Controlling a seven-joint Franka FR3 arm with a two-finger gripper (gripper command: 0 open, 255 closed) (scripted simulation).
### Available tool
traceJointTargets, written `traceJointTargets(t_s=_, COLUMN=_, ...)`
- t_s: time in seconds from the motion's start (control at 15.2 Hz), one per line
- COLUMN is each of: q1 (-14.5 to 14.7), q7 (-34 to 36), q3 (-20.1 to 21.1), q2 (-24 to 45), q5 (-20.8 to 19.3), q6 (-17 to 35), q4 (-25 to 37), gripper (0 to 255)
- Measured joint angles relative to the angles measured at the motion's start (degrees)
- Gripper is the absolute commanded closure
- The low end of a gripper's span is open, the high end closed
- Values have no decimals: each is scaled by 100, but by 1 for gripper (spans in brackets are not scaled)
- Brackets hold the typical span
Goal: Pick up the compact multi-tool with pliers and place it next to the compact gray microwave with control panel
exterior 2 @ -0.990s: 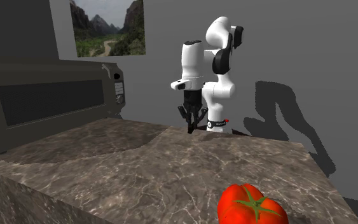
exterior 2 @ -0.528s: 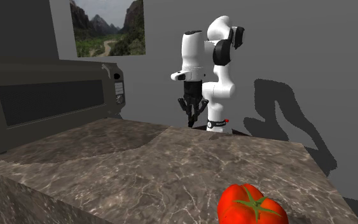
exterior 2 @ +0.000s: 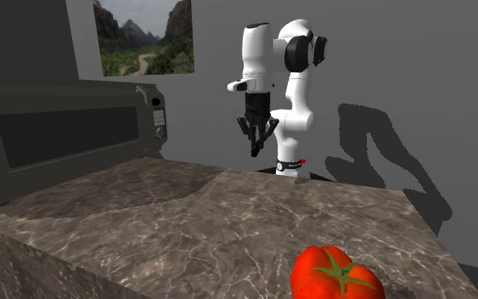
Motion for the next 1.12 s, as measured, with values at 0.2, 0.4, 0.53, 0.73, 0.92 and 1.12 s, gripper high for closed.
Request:
traceJointTargets(t_s=0.2, q1=4, q7=-5, q3=-13, q2=-67, q5=7, q6=-212, q4=146, gripper=255)
traceJointTargets(t_s=0.4, q1=-2, q7=-11, q3=-31, q2=-98, q5=2, q6=-439, q4=340, gripper=255)
traceJointTargets(t_s=0.53, q1=-8, q7=-12, q3=-43, q2=-104, q5=-5, q6=-620, q4=517, gripper=255)
traceJointTargets(t_s=0.73, q1=-13, q7=-28, q3=-67, q2=-158, q5=-6, q6=-842, q4=685, gripper=255)
traceJointTargets(t_s=0.92, q1=-19, q7=-32, q3=-83, q2=-171, q5=-14, q6=-1077, q4=908, gripper=255)
traceJointTargets(t_s=1.12, q1=-25, q7=-27, q3=-92, q2=-159, q5=-24, q6=-1312, q4=1154, gripper=255)
